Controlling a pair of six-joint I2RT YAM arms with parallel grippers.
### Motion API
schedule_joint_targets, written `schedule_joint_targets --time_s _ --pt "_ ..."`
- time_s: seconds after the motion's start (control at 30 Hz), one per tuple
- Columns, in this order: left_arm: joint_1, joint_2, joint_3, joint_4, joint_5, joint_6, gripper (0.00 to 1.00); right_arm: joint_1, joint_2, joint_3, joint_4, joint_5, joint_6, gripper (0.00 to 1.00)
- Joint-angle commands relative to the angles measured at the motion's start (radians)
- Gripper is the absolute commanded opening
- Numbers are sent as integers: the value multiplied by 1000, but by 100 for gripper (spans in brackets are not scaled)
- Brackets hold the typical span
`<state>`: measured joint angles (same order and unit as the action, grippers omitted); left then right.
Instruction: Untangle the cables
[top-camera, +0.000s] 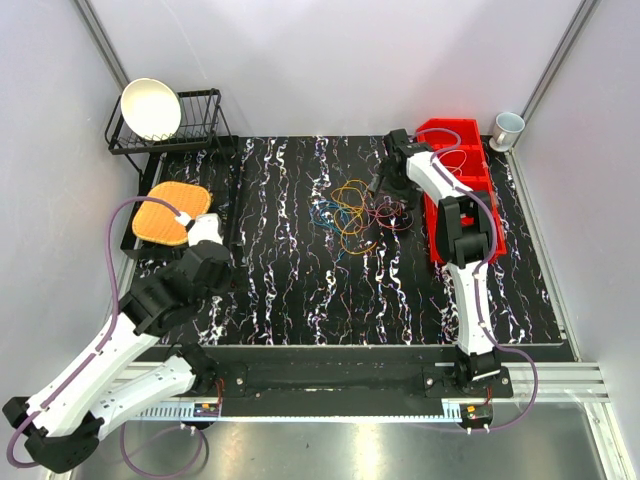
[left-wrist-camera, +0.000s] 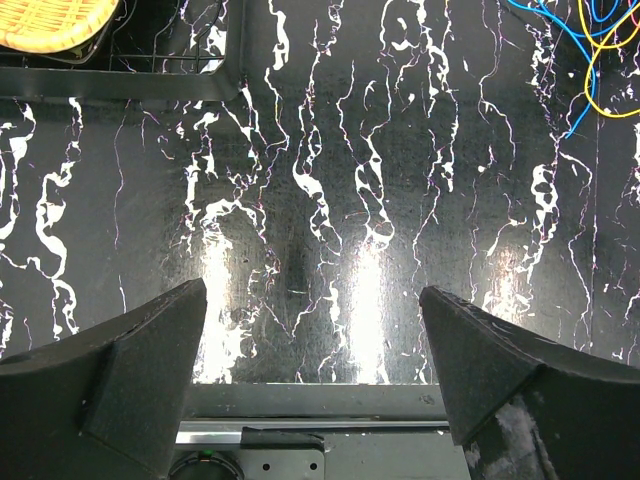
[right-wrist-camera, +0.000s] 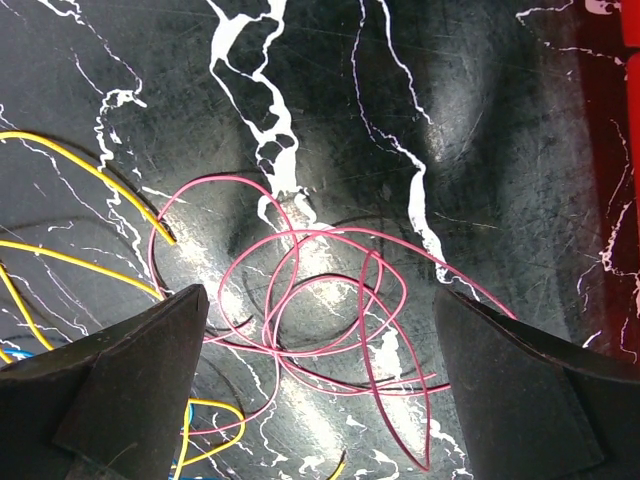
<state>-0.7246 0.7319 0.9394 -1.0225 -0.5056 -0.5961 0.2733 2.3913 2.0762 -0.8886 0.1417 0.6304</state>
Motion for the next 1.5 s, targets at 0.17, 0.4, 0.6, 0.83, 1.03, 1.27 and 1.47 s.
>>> schedule_joint_targets --time_s 0.17,0.4,0.6,0.83,1.03,1.27,1.47 --pt "-2 -19 -7 39 -34 -7 92 20 32 50 -35 47 -5 100" --pt "-2 -22 -7 38 -34 -8 92 32 39 32 -38 62 -23 97" --pt "-2 -25 -8 38 -36 -10 92 41 43 25 -36 59 -40 51" --pt "-1 -31 -10 38 -40 -11 92 58 48 5 -39 45 -61 0" --pt "-1 -32 -10 38 -39 -11 92 60 -20 -2 -32 41 -80 0" --pt "-2 -40 -11 39 -36 -13 92 60 -139 -8 -41 41 -104 0" --pt "-2 -25 -8 36 -34 -11 92 60 -210 30 -69 27 -113 0"
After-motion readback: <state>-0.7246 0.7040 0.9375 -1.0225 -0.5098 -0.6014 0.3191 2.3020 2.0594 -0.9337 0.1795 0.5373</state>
